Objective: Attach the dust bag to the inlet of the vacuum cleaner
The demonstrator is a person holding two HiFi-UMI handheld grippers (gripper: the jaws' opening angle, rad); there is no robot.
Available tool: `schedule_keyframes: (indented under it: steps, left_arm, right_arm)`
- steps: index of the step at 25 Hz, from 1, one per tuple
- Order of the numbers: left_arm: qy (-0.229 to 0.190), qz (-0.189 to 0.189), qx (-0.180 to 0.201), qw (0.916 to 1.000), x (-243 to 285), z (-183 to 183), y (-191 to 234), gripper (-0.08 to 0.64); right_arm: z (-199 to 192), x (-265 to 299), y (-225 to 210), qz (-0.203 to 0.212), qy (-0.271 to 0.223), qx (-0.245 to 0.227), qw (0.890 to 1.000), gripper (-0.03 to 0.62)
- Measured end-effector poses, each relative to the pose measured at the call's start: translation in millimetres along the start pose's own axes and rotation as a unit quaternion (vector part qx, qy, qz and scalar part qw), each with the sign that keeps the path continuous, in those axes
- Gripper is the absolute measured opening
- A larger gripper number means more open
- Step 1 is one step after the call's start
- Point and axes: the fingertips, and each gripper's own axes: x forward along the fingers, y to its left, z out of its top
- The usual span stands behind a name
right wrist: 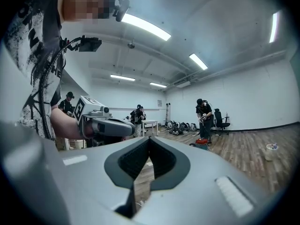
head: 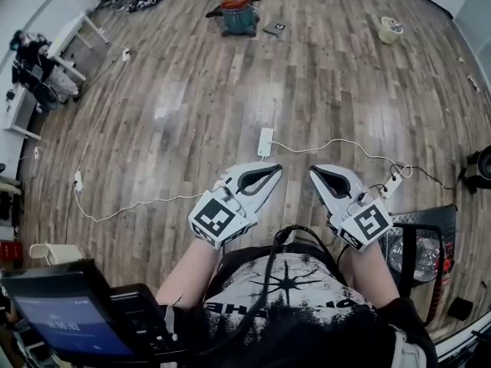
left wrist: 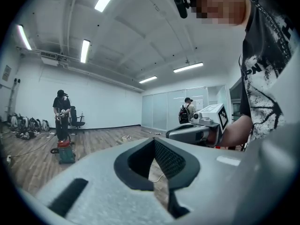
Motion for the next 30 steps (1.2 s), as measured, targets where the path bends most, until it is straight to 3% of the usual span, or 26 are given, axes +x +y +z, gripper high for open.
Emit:
schedule_keyframes:
  steps: [7,17,22,30]
  left_arm:
    - [-0.002,-0.019,0.001,0.9998,53,9,-2,-0.002]
    - [0.004,-0.032,-0.011,0.9994,71,0,11,-0.002]
    - [0.004,-0.044,-0.019,0.9989,86,-12,46,-0.002]
    - [-0.007,-0.079,-0.008,0.9968,119,10,136,-0.002]
  right_arm:
    - [-1,-25,-44,-0.012,0.000,0.000,1.000,0.003]
    - [-14,-20,-61,-0.021,0.008,0.010,1.000,0.003]
    - [-20,2,-85,-0.036,0.013,0.009,0.999,0.003]
    - [0,75,-146,-0.060,0.016,-0.003,0.998,0.003]
